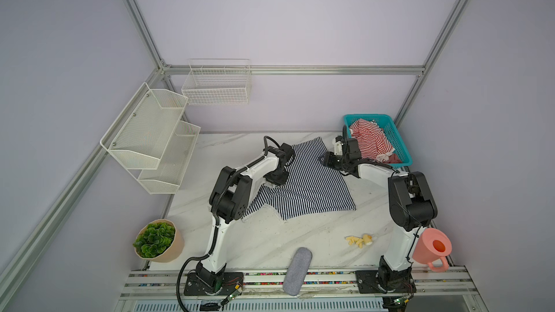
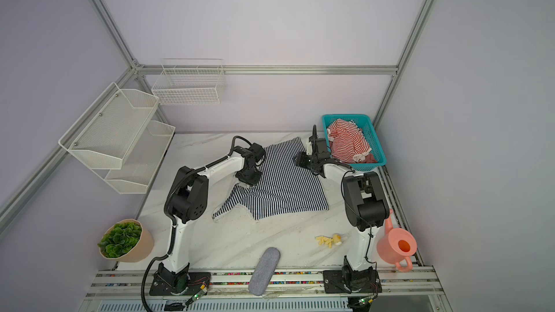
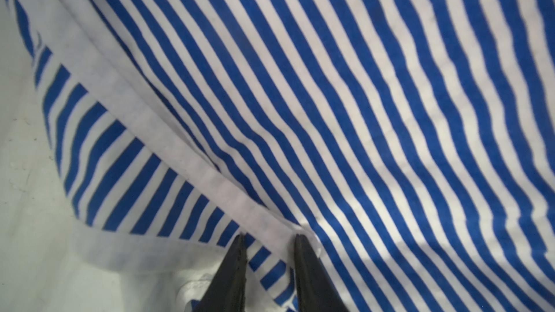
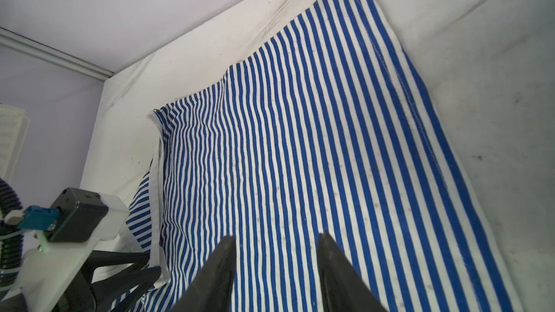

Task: Fold and stack tank tops
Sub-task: Smooth out the tank top at the center of the table.

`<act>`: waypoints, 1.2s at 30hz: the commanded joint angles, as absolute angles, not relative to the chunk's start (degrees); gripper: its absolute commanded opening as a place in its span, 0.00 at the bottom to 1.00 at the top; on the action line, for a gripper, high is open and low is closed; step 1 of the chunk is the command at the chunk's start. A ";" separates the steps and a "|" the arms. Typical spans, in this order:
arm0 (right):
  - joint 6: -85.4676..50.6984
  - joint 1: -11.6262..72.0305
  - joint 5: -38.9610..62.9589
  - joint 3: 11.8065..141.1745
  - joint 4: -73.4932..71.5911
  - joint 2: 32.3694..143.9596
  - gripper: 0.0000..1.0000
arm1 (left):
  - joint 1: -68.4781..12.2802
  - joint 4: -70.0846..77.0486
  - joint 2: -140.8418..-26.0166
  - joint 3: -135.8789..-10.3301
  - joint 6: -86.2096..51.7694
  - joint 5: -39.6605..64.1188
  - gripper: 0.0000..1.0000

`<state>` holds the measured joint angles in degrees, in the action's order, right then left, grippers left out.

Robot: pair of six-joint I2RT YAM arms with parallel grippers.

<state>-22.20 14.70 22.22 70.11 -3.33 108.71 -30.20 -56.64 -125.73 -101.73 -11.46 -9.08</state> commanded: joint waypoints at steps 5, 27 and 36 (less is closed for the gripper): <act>-22.24 14.99 23.55 68.91 -5.10 109.34 0.43 | -30.42 -56.43 -123.05 -100.37 -11.71 -10.92 0.07; -21.85 14.95 24.34 66.29 -4.58 112.30 0.26 | -14.86 -57.92 -119.99 -107.31 -9.52 -18.40 0.00; -21.80 14.97 24.08 64.90 -4.02 112.97 0.24 | -8.29 -57.91 -125.39 -114.99 -9.40 -20.17 0.00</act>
